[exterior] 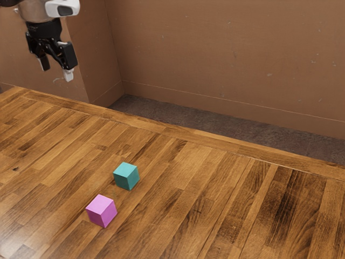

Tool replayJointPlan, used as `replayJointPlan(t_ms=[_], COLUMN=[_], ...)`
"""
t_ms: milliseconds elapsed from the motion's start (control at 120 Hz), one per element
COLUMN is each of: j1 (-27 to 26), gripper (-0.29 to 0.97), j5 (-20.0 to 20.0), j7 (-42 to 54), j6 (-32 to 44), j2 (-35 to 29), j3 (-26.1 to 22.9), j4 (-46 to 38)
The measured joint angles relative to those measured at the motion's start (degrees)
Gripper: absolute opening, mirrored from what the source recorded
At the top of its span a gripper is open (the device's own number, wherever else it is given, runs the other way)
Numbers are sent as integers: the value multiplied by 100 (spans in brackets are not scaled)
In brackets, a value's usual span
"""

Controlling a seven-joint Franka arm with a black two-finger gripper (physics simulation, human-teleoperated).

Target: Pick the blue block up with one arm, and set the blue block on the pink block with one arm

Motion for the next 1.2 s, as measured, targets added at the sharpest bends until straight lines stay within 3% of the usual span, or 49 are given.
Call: replayJointPlan(t_ms=[150,217,342,458,600,767,908,1200], j1=[7,4,-3,-7,-117,-123,-122,-64], gripper=[68,68,68,68,68,68,68,68], j5=[-70,-115,-164,-197,-526,-719,-637,-335], j7=[-66,-60,25,502,1662,3000,3913,5351], j6=[197,247,274,650,2023,3001,3628,4488], j2=[-25,-399,-1700,-1960,-1271,-194,721,1760], j3=[-3,-52,-91,-97,-123,-240,-247,-247], j4=[-113,-600,-2121,-3155,-3803,-3379,-3157,-2776])
